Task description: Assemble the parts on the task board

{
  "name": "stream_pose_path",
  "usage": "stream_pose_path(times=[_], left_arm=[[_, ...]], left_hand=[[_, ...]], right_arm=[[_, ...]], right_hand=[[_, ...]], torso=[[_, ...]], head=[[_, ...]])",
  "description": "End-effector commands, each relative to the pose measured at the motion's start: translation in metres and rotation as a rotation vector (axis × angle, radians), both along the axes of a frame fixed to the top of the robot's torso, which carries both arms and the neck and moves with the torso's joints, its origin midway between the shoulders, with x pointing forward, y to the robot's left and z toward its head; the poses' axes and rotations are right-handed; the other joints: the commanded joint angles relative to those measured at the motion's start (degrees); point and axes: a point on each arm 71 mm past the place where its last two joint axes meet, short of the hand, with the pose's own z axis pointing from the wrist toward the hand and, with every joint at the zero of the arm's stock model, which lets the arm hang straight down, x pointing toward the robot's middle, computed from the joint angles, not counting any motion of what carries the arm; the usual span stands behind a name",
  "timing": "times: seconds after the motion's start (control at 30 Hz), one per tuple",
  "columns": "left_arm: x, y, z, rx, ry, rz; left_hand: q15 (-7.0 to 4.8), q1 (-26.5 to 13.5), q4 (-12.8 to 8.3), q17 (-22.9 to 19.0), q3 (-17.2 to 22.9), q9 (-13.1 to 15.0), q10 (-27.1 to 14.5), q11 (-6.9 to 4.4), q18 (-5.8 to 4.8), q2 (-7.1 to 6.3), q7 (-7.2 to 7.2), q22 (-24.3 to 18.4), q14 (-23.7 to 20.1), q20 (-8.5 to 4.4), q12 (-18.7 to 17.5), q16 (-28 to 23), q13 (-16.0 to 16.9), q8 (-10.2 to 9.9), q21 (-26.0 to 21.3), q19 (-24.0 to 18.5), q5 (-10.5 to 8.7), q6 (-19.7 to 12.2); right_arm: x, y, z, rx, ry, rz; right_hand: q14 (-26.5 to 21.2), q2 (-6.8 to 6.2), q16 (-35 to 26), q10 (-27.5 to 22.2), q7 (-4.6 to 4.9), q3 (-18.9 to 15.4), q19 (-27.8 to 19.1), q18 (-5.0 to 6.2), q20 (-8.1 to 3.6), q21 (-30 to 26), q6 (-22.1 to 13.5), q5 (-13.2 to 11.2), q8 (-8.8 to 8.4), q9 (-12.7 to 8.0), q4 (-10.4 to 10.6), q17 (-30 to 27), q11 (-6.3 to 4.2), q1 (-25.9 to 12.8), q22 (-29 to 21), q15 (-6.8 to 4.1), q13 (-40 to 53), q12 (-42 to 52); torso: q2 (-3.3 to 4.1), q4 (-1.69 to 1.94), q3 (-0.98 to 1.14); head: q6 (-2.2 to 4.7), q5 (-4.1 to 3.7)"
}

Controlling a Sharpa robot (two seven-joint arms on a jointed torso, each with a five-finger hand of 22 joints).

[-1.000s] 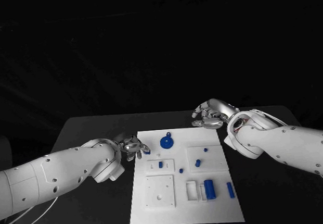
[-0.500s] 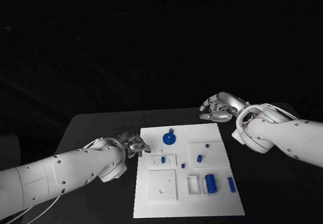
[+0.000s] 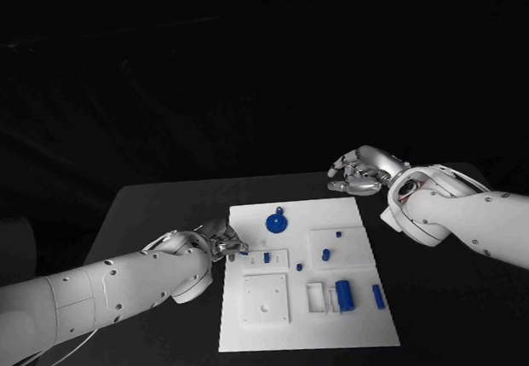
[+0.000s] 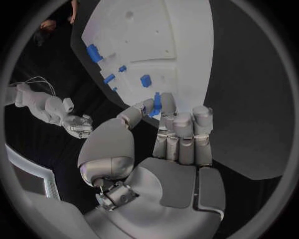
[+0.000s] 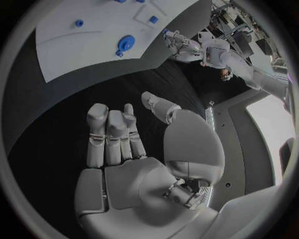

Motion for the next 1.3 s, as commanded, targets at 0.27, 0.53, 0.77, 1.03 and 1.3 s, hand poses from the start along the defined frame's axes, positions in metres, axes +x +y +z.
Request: stream_pose_path(times=[0.27, 0.53, 0.77, 1.03, 1.3], left_arm=[[-0.001, 0.000, -0.008, 0.038, -0.014, -0.001], [-0.005, -0.005, -0.016, 0.028, 0.003, -0.007], [-0.006, -0.008, -0.020, 0.038, -0.008, -0.021], [-0.006, -0.014, -0.021, 0.037, -0.006, -0.033], [-0.006, -0.013, -0.021, 0.037, -0.010, -0.028]], left_hand=[[-3.34, 0.4, -0.1, 0.0, -0.1, 4.4, 4.2, -3.72, 1.45, 0.24, -2.00, 1.1, 2.8, -5.53, 1.0, 1.3, 0.6, 1.2, 0.8, -0.2, 0.89, 5.3], [-3.44, 0.2, -0.1, 0.0, -0.2, 4.7, 4.2, -3.81, 1.50, 0.28, -2.09, 1.1, 2.9, -5.55, 1.4, 1.7, 0.8, 1.3, 1.0, -0.1, 1.12, 5.4], [-3.46, 0.1, 0.0, 0.0, -0.2, 4.8, 4.2, -3.83, 1.51, 0.30, -2.10, 1.1, 2.9, -5.56, 1.4, 1.7, 0.9, 1.3, 1.0, -0.1, 1.14, 5.5], [-3.48, 0.1, 0.0, -0.1, -0.2, 4.8, 4.2, -3.84, 1.53, 0.29, -2.11, 1.1, 2.8, -5.57, 1.5, 1.8, 0.9, 1.3, 1.0, -0.1, 1.16, 5.5], [-3.50, 0.1, 0.0, -0.1, -0.2, 4.9, 4.2, -3.85, 1.55, 0.34, -2.12, 1.1, 2.8, -5.58, 1.6, 1.8, 1.0, 1.3, 1.0, -0.1, 1.17, 5.5]], right_arm=[[-0.001, 0.004, 0.000, -0.007, -0.003, 0.020], [-0.001, 0.005, 0.000, -0.002, 0.000, 0.020], [-0.001, 0.007, 0.000, 0.002, 0.006, 0.022], [-0.001, 0.008, 0.000, 0.002, 0.007, 0.025], [-0.001, 0.009, 0.000, 0.003, 0.007, 0.025]], right_hand=[[-0.3, 0.38, -0.3, -0.3, 0.58, -0.1, -0.4, 3.96, 0.02, -0.4, -0.3, 0.3, 0.40, 0.0, -0.2, -0.1, 0.06, -0.2, 0.5, 0.02, -0.1, 0.1], [-0.3, 0.41, -0.4, -0.3, 0.57, -0.1, -0.4, 3.96, 0.04, -0.4, -0.3, 0.3, 0.41, 0.0, -0.1, -0.2, 0.06, -0.3, 0.5, 0.02, -0.2, 0.2], [-0.3, 0.46, -0.4, -0.2, 0.57, -0.1, -0.4, 3.96, 0.06, -0.4, -0.3, 0.4, 0.41, 0.0, -0.1, -0.2, 0.05, -0.3, 0.5, 0.01, -0.2, 0.2], [-0.3, 0.49, -0.4, -0.2, 0.57, -0.1, -0.4, 3.96, 0.07, -0.4, -0.3, 0.4, 0.42, 0.0, -0.1, -0.2, 0.05, -0.3, 0.5, 0.01, -0.2, 0.2], [-0.3, 0.52, -0.4, -0.2, 0.56, -0.1, -0.4, 3.96, 0.08, -0.4, -0.3, 0.4, 0.42, 0.0, -0.1, -0.2, 0.05, -0.3, 0.5, 0.00, -0.2, 0.2]], torso=[[0.08, 0.13, -0.17], [0.12, 0.15, -0.14], [0.17, 0.00, -0.20], [0.18, 0.10, -0.19], [0.18, 0.17, -0.22]], head=[[-0.22, -0.50], [-0.33, -0.75], [-0.36, -0.90], [-0.42, -1.20], [-0.27, -1.35]])
